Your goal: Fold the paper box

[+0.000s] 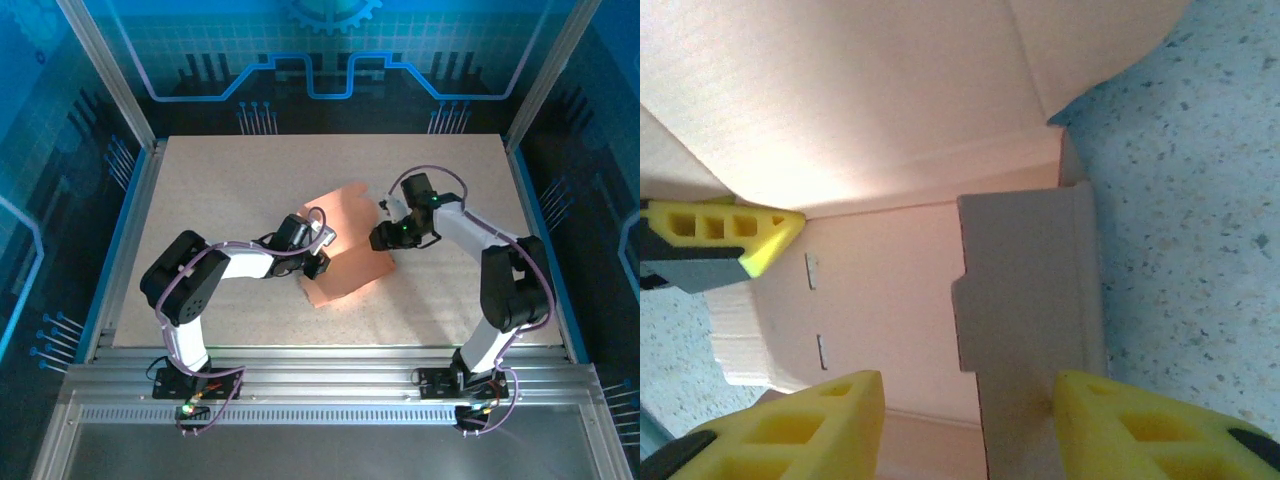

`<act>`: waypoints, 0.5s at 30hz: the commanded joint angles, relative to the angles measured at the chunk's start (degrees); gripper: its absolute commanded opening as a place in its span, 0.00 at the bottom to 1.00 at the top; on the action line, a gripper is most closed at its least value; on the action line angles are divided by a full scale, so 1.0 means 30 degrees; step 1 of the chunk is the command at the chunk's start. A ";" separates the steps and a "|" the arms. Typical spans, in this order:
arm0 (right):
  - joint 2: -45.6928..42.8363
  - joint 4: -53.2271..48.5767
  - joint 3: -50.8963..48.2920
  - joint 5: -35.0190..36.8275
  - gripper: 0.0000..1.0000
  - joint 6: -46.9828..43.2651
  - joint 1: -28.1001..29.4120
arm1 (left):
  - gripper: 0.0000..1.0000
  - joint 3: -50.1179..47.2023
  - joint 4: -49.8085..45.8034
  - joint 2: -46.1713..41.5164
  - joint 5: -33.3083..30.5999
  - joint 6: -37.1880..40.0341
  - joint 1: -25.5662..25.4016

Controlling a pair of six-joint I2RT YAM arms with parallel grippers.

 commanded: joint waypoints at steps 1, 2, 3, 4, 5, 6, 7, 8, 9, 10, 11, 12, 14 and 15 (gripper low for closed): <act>-0.0055 0.0822 -0.0452 -0.1664 0.48 0.0983 -0.0634 | 0.04 -0.0047 -0.2113 0.0897 0.0151 -0.0030 -0.0133; -0.0059 0.1126 -0.0592 -0.2058 0.48 0.1247 -0.0803 | 0.04 -0.0045 -0.2116 0.0915 0.0161 -0.0057 -0.0128; -0.0095 0.1458 -0.0759 -0.2513 0.48 0.1482 -0.0981 | 0.04 -0.0019 -0.2130 0.0928 0.0210 -0.0072 -0.0154; -0.0084 0.1876 -0.0937 -0.3055 0.49 0.1795 -0.1206 | 0.04 -0.0004 -0.2145 0.0930 0.0212 -0.0051 -0.0127; -0.0109 0.2239 -0.1114 -0.3505 0.50 0.2125 -0.1445 | 0.04 0.0001 -0.2145 0.0930 0.0236 -0.0058 -0.0128; -0.0057 0.2463 -0.1210 -0.3871 0.51 0.2338 -0.1656 | 0.04 -0.0010 -0.2149 0.0921 0.0240 -0.0050 -0.0127; 0.0012 0.2673 -0.1335 -0.4141 0.51 0.2495 -0.1859 | 0.04 -0.0041 -0.2153 0.0901 0.0218 -0.0074 -0.0127; 0.0123 0.2817 -0.1420 -0.4276 0.52 0.2627 -0.2022 | 0.04 -0.0027 -0.2147 0.0904 0.0214 -0.0053 -0.0127; 0.0204 0.2820 -0.1444 -0.4341 0.54 0.2593 -0.2099 | 0.04 -0.0047 -0.2161 0.0904 0.0215 -0.0050 -0.0128; 0.0368 0.2742 -0.1433 -0.4242 0.55 0.2352 -0.2175 | 0.04 -0.0045 -0.2146 0.0921 0.0240 -0.0050 -0.0141; 0.0515 0.2706 -0.1433 -0.4064 0.56 0.2191 -0.2233 | 0.04 -0.0026 -0.2145 0.0930 0.0213 -0.0050 -0.0147; 0.0652 0.2725 -0.1433 -0.4000 0.56 0.2016 -0.2285 | 0.04 -0.0009 -0.2145 0.0930 0.0217 -0.0063 -0.0127; 0.1053 0.2790 -0.1411 -0.4296 0.57 0.1839 -0.2378 | 0.04 -0.0018 -0.2145 0.0967 0.0211 -0.0050 -0.0129; 0.1210 0.2860 -0.1375 -0.4563 0.57 0.1843 -0.2444 | 0.04 -0.0018 -0.2145 0.0978 0.0217 -0.0065 -0.0134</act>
